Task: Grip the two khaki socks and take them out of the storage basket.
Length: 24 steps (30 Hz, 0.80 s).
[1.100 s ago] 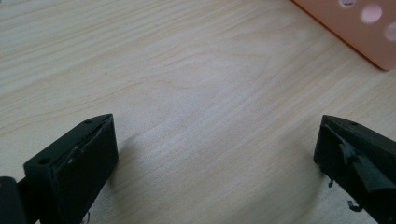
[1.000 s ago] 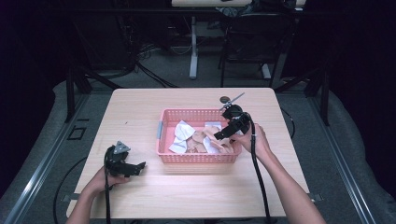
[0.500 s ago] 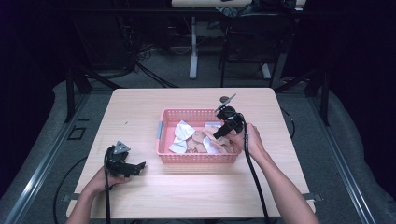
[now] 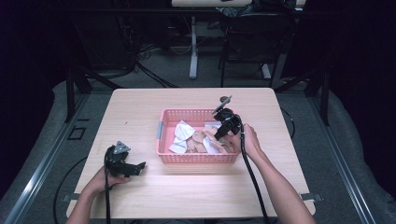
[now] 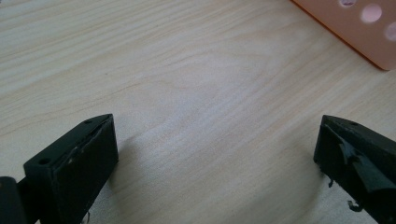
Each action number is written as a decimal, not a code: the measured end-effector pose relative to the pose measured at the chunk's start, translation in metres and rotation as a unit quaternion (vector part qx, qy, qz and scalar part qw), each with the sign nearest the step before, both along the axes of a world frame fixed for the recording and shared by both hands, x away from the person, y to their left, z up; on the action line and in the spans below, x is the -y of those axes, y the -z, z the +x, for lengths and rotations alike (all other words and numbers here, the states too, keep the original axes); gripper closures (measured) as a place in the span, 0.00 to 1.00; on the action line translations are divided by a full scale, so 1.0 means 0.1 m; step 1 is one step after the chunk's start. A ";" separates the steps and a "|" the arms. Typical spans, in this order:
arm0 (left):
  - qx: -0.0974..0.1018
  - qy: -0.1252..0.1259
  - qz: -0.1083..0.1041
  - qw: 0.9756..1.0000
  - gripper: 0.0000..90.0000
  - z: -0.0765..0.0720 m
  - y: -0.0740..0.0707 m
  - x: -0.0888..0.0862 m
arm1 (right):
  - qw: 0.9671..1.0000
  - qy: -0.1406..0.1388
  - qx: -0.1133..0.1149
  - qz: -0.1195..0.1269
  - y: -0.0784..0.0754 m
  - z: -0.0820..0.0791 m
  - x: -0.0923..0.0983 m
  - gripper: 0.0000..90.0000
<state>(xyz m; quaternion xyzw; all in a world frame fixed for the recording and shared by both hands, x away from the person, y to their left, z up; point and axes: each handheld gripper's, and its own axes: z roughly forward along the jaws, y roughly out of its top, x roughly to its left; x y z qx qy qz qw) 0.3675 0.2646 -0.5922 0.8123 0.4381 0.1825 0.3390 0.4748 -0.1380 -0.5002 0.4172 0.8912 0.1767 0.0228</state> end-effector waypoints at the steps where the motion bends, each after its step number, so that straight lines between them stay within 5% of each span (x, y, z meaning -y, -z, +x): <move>1: 0.000 0.000 0.000 1.000 0.00 0.00 0.00 0.00 | 1.000 -0.002 0.004 0.000 0.00 0.00 0.00 0.88; 7: 0.000 0.000 0.000 1.000 0.00 0.00 0.00 0.00 | 1.000 -0.008 0.006 -0.006 -0.05 -0.03 0.01 0.96; 24: 0.000 0.001 0.001 1.000 0.00 0.00 0.00 0.00 | 0.999 -0.001 0.027 0.019 -0.43 -0.09 0.12 0.97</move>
